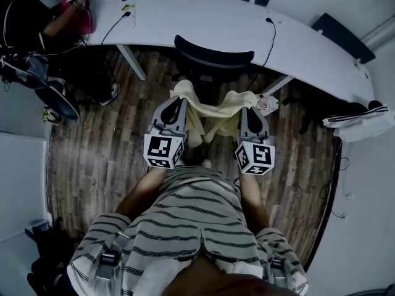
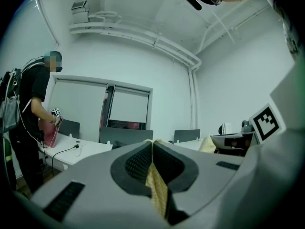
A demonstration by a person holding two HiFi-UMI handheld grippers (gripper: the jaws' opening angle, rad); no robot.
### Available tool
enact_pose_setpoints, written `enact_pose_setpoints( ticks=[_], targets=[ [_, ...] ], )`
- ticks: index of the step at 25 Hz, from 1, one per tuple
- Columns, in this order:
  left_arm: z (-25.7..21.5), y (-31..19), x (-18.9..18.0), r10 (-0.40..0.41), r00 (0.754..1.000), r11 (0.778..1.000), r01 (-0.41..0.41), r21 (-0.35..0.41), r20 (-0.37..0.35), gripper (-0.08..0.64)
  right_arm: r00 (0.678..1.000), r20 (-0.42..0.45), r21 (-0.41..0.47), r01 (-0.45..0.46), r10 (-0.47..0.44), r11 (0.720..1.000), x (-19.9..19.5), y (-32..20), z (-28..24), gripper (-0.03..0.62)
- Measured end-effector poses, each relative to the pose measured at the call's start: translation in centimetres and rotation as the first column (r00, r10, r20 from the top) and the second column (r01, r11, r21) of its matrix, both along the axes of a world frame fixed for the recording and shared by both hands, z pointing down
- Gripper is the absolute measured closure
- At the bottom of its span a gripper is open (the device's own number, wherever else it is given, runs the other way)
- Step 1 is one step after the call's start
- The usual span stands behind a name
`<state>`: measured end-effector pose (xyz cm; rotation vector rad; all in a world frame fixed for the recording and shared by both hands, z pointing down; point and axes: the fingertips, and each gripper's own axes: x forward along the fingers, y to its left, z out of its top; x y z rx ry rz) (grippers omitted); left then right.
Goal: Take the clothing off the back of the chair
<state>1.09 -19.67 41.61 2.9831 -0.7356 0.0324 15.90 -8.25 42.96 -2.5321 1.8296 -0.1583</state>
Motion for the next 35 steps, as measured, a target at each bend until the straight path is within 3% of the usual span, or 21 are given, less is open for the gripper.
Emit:
enact_pose_setpoints(
  ticks=[8, 35],
  targets=[
    [2.1, 1.4, 0.1, 0.02, 1.0, 0.999, -0.02, 0.03, 0.009, 0.532, 1.0, -0.009, 0.001, -0.011, 0.011, 1.0, -0.5, 0.9, 1.3, 0.568],
    [5.3, 2.6, -1.0, 0.015, 0.998, 1.0, -0.014, -0.005, 0.057, 0.532, 1.0, 0.026, -0.042, -0.008, 0.009, 0.999, -2.4, 1.2, 4.1, 0.568]
  ],
)
